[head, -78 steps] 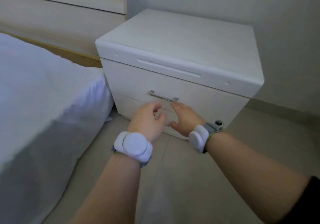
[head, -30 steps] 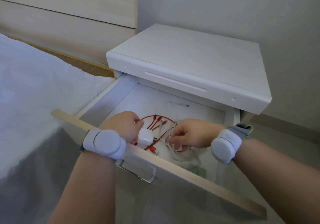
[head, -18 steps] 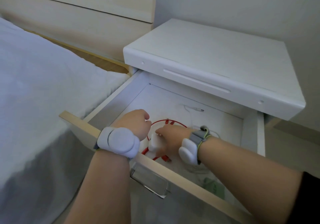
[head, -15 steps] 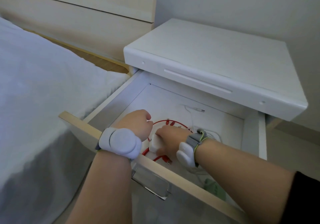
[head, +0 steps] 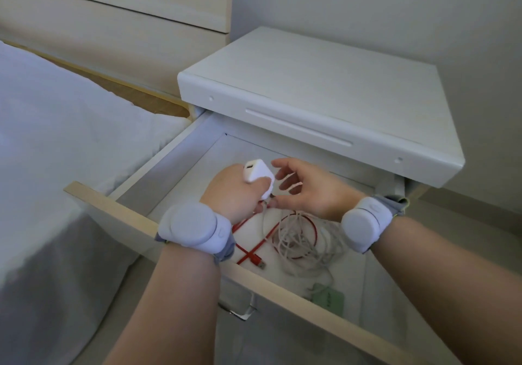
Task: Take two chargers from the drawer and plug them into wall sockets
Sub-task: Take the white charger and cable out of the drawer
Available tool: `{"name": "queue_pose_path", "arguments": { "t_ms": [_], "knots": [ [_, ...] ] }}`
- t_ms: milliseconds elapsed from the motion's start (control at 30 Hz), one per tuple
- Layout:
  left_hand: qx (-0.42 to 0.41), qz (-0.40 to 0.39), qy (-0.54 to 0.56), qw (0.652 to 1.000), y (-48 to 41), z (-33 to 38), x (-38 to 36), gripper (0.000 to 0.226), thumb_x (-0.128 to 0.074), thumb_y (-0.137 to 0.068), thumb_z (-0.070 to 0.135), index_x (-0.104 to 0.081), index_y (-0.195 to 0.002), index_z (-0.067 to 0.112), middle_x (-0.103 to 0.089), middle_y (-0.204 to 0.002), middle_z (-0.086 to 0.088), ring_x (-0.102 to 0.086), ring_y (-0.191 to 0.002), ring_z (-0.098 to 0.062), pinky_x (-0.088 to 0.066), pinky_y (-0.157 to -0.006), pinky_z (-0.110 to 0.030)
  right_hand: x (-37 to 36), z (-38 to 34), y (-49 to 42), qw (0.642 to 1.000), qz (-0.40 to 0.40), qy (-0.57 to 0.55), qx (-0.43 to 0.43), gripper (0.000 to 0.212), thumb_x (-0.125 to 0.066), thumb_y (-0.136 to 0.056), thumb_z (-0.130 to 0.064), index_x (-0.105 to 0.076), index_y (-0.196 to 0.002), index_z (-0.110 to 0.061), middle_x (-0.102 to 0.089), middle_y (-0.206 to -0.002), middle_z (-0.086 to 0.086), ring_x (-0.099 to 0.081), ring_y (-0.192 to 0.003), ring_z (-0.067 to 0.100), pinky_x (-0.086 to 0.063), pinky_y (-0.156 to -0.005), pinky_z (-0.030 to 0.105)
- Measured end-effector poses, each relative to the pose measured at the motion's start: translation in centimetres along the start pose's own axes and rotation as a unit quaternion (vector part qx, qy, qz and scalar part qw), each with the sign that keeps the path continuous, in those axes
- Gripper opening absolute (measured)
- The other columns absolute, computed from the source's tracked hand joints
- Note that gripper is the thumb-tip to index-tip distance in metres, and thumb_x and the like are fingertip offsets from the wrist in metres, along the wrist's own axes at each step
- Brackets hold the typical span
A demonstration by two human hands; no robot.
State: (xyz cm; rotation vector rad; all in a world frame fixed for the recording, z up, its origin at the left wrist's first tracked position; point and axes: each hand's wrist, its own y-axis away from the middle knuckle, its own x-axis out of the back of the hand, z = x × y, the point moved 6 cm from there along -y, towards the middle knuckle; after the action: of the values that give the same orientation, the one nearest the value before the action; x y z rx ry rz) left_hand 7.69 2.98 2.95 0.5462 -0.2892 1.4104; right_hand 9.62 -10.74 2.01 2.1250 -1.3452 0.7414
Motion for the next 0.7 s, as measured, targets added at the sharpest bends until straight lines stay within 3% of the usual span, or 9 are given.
{"name": "queue_pose_path", "arguments": {
  "t_ms": [100,167,233,300,467,533,600,633,700],
  "knots": [
    [-0.002,0.024,0.004,1.000,-0.2,-0.1,-0.2,0.032,-0.052,-0.082,0.033,-0.060,-0.096,0.005,-0.071,-0.086,-0.014,-0.070,-0.077,-0.031,-0.055,-0.078,-0.052,0.7,4.3,1.9,0.974,-0.053,0.201,-0.093,0.061,-0.069,-0.075,-0.039,-0.044,-0.129,-0.023,-0.052,-0.122,-0.001,-0.053,-0.097,0.011,-0.046,-0.086,0.027],
    [-0.004,0.034,0.010,0.999,-0.3,0.1,-0.5,0.036,-0.052,-0.080,0.037,-0.057,-0.100,0.008,-0.070,-0.089,-0.011,-0.070,-0.075,-0.025,-0.056,-0.078,-0.049,-0.1,7.1,3.2,0.942,-0.098,0.270,-0.173,0.071,-0.069,-0.072,-0.042,-0.037,-0.132,-0.024,-0.046,-0.129,0.004,-0.054,-0.106,0.021,-0.048,-0.086,0.033],
    [-0.009,0.034,0.003,0.999,-0.5,0.2,-0.7,0.037,-0.052,-0.081,0.038,-0.057,-0.101,0.008,-0.069,-0.090,-0.011,-0.070,-0.073,-0.022,-0.057,-0.075,-0.045,-1.2,8.8,3.6,0.930,-0.089,0.282,-0.218,0.082,-0.068,-0.071,-0.045,-0.028,-0.139,-0.023,-0.042,-0.132,0.008,-0.052,-0.113,0.028,-0.046,-0.083,0.036],
    [-0.016,0.020,-0.016,1.000,-0.5,0.3,-1.3,0.036,-0.052,-0.081,0.037,-0.057,-0.099,0.007,-0.068,-0.090,-0.012,-0.069,-0.076,-0.024,-0.055,-0.072,-0.042,-2.0,9.8,3.2,0.921,-0.067,0.306,-0.234,0.080,-0.066,-0.073,-0.043,-0.025,-0.139,-0.021,-0.044,-0.130,0.012,-0.050,-0.113,0.032,-0.043,-0.078,0.035],
    [-0.028,0.011,-0.042,0.999,-0.6,0.5,-1.9,0.032,-0.053,-0.081,0.037,-0.056,-0.092,0.007,-0.067,-0.094,-0.016,-0.068,-0.082,-0.032,-0.053,-0.070,-0.044,-2.3,11.7,0.9,0.907,-0.052,0.312,-0.276,0.042,-0.060,-0.081,-0.031,-0.044,-0.113,-0.009,-0.057,-0.115,0.015,-0.057,-0.094,0.029,-0.040,-0.067,0.031],
    [-0.033,0.011,-0.049,0.998,-0.6,0.6,-2.0,0.030,-0.053,-0.081,0.037,-0.057,-0.087,0.008,-0.068,-0.092,-0.017,-0.068,-0.081,-0.032,-0.051,-0.064,-0.040,-2.4,12.4,0.3,0.906,-0.099,0.299,-0.283,0.023,-0.055,-0.087,-0.027,-0.049,-0.095,-0.007,-0.060,-0.118,0.018,-0.059,-0.091,0.028,-0.045,-0.073,0.032],
    [-0.038,0.014,-0.061,0.997,-0.6,0.5,-2.0,0.025,-0.052,-0.081,0.036,-0.056,-0.078,0.011,-0.069,-0.086,-0.017,-0.067,-0.078,-0.033,-0.043,-0.056,-0.032,-2.6,13.4,0.0,0.904,-0.142,0.279,-0.290,0.021,-0.046,-0.094,-0.021,-0.056,-0.093,-0.002,-0.058,-0.116,0.021,-0.058,-0.095,0.024,-0.042,-0.086,0.032],
    [-0.040,0.015,-0.068,0.997,-0.6,0.5,-1.9,0.023,-0.052,-0.081,0.035,-0.054,-0.074,0.014,-0.068,-0.083,-0.016,-0.066,-0.076,-0.032,-0.039,-0.054,-0.029,-2.7,13.7,0.0,0.904,-0.149,0.277,-0.290,0.023,-0.043,-0.095,-0.019,-0.059,-0.091,-0.003,-0.058,-0.105,0.020,-0.054,-0.085,0.018,-0.042,-0.083,0.030],
    [-0.041,0.017,-0.080,0.996,-0.7,0.5,-2.0,0.022,-0.052,-0.081,0.037,-0.052,-0.074,0.016,-0.064,-0.077,-0.009,-0.060,-0.067,-0.024,-0.033,-0.050,-0.027,-2.5,13.7,0.0,0.905,-0.137,0.299,-0.270,0.026,-0.047,-0.093,-0.021,-0.057,-0.073,-0.009,-0.055,-0.078,0.012,-0.045,-0.064,0.013,-0.043,-0.058,0.027]
  ]
}}
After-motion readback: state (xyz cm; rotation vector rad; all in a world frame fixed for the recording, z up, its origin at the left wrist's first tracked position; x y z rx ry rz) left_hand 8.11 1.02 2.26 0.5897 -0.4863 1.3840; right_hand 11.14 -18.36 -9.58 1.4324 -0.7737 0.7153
